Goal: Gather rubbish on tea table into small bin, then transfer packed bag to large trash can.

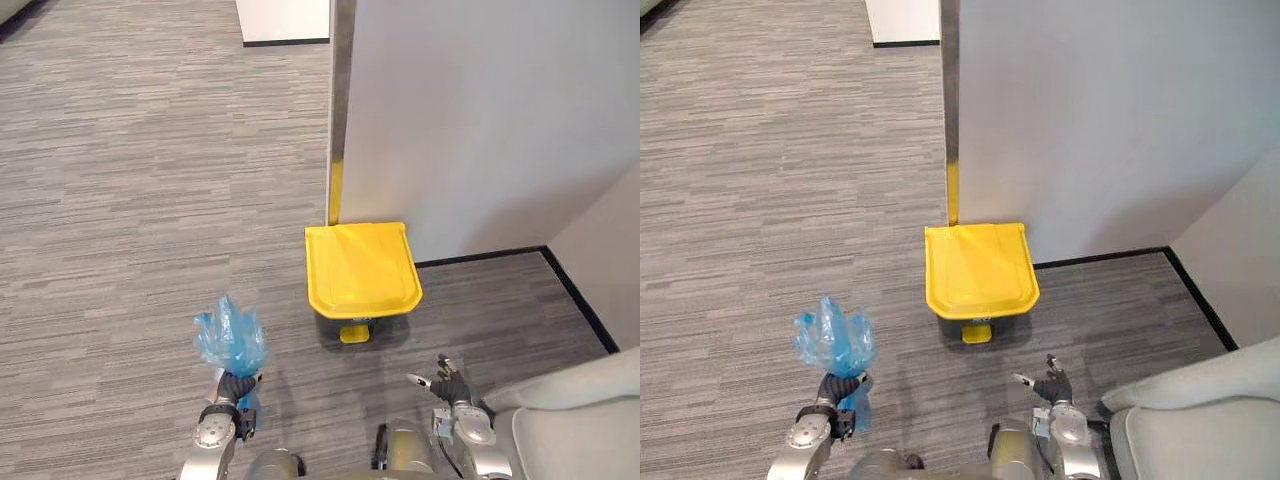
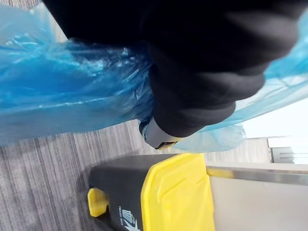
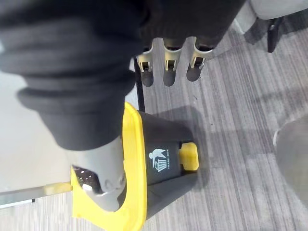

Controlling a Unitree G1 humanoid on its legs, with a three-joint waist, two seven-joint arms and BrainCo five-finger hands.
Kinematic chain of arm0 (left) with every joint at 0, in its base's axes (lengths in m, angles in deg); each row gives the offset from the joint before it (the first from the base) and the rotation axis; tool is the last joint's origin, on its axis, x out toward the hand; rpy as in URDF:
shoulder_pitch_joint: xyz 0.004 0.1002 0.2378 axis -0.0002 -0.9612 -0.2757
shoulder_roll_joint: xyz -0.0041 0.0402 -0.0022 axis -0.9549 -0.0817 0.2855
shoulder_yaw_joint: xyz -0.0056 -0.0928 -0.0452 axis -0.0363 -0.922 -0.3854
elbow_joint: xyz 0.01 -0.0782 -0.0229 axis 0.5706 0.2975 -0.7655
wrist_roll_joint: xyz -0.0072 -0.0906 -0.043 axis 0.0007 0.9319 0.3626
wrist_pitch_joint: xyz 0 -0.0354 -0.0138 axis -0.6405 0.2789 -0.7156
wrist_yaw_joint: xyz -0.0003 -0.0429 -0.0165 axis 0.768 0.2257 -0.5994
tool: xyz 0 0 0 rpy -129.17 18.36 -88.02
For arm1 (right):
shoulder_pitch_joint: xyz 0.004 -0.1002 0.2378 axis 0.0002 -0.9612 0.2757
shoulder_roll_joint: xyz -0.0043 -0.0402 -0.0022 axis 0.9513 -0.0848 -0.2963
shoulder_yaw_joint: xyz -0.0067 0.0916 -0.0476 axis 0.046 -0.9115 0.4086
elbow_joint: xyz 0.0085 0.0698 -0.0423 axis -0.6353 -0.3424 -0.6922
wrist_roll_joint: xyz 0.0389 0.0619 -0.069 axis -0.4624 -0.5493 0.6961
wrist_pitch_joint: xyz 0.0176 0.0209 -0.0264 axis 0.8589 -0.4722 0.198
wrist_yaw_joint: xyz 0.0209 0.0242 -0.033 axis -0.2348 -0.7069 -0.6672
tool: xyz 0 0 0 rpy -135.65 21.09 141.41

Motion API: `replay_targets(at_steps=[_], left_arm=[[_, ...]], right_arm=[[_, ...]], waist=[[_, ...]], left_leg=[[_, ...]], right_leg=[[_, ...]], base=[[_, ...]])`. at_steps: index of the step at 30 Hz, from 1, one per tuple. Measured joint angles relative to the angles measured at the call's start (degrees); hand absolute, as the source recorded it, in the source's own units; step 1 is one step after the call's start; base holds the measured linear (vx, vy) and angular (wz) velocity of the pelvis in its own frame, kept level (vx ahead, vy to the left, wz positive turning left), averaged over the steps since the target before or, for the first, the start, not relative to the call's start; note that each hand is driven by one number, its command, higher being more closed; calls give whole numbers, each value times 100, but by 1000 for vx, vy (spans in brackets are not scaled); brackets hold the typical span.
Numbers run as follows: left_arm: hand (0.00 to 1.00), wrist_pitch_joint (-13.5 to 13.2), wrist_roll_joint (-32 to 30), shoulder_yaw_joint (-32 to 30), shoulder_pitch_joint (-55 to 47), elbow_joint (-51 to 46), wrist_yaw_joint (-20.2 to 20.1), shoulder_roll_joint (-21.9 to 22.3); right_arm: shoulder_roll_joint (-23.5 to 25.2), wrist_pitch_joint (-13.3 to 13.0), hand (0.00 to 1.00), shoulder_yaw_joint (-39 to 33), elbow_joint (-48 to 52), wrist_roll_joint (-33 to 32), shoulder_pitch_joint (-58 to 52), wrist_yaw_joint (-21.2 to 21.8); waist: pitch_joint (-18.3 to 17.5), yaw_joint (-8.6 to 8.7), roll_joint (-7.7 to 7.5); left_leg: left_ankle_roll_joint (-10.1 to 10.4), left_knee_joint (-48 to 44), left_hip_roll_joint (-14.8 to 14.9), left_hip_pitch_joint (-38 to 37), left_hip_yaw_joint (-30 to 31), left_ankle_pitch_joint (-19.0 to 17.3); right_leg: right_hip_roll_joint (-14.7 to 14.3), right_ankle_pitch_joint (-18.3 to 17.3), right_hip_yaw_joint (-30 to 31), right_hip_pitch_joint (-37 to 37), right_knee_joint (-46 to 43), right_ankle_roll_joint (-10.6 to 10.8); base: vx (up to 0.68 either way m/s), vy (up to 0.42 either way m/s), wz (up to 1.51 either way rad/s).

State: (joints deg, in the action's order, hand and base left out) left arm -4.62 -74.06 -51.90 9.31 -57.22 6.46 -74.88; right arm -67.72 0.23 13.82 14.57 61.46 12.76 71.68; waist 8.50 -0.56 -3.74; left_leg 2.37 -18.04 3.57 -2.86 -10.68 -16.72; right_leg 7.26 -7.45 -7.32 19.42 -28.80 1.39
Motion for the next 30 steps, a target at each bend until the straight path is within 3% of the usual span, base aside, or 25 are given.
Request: replay_targets(at_steps=[1,3,6,7,8,9,10,11,12,13,15,17,22,30], left_arm=[[100,16,-1,-17,141,231,4,105],[100,-2,-4,-51,192,280,-3,214],[100,-1,-7,-50,279,279,-37,360],[100,1,-4,-53,287,277,-46,426],[100,0,-4,-54,261,270,-49,483],[100,-1,-1,-54,226,246,-55,563],[100,-1,-1,-54,221,229,-56,588],[100,-1,-1,-54,236,216,-61,605],[100,-2,-1,-54,269,218,-61,608],[100,-8,-2,-53,290,223,-61,596],[100,-11,-2,-63,337,249,-48,441],[100,-9,-3,-47,327,390,-50,391],[100,-4,-16,-30,282,761,-43,265],[100,-7,-15,-42,218,1119,-32,62]], right_arm=[[-92,-15,0,-24,-161,1,31,-8],[-194,-8,0,-56,-213,-2,166,-19],[-237,-18,0,-68,-211,-9,123,-19],[-226,-25,0,-28,-203,-33,64,-10],[-201,-30,0,-25,-181,-58,29,-12],[-170,-39,0,-51,-160,-67,4,-17],[-193,-39,0,-60,-159,-70,-10,-18],[-165,-40,0,-72,-145,-84,36,-18],[-225,-41,0,-92,-143,-125,69,-19],[-222,-43,0,-119,-165,-127,72,-17],[-77,-27,0,-126,-232,-125,47,-17],[-38,-31,0,-146,-234,-123,-35,-17],[-45,-33,0,-169,-568,-108,8,-10],[-105,-28,0,-172,-986,-105,137,-14]], waist=[[49,10,197],[-8,-3,370],[18,70,397],[29,71,384],[47,29,367],[47,-37,351],[44,-41,346],[18,-37,413],[-4,-17,544],[-18,-23,614],[-58,-38,393],[-81,-32,301],[-108,-26,313],[-118,-28,349]], left_leg=[[118,-11,115,-37,193,-75],[338,150,339,-16,292,128],[564,-317,509,27,436,346],[652,-1206,647,270,427,476],[601,-1891,770,547,394,571],[415,-2359,923,793,183,448],[348,-2355,971,922,105,408],[304,-1860,1019,1026,-35,398],[253,-917,1013,1058,-39,722],[255,-607,997,1064,-32,755],[245,113,729,729,-61,873],[198,296,627,665,-102,938],[133,872,433,393,-360,1183],[165,1361,388,238,-366,1419]], right_leg=[[-97,27,-103,-145,-7,-129],[-251,8,-313,-281,214,-236],[-305,-108,-660,-804,572,-263],[-351,-108,-757,-1222,866,-264],[-351,-108,-784,-1521,1066,-266],[-355,-107,-783,-1749,1245,-265],[-354,-107,-794,-1798,1297,-265],[-350,-100,-817,-1817,1338,-253],[-415,-86,-808,-1806,1326,-197],[-471,-93,-775,-1797,1338,-149],[-385,-19,-633,-1801,1529,38],[-300,27,-599,-1809,1617,103],[-251,217,-343,-1806,1907,151],[-341,367,-190,-1718,2054,91]], base=[[370,-153,39],[338,-151,23],[279,-147,59],[220,-85,34],[231,-52,16],[161,-5,-2],[115,30,-10],[93,75,-7],[94,104,-9],[94,124,-8],[88,91,-1],[29,55,0],[-6,54,-21],[-20,-20,-10]])
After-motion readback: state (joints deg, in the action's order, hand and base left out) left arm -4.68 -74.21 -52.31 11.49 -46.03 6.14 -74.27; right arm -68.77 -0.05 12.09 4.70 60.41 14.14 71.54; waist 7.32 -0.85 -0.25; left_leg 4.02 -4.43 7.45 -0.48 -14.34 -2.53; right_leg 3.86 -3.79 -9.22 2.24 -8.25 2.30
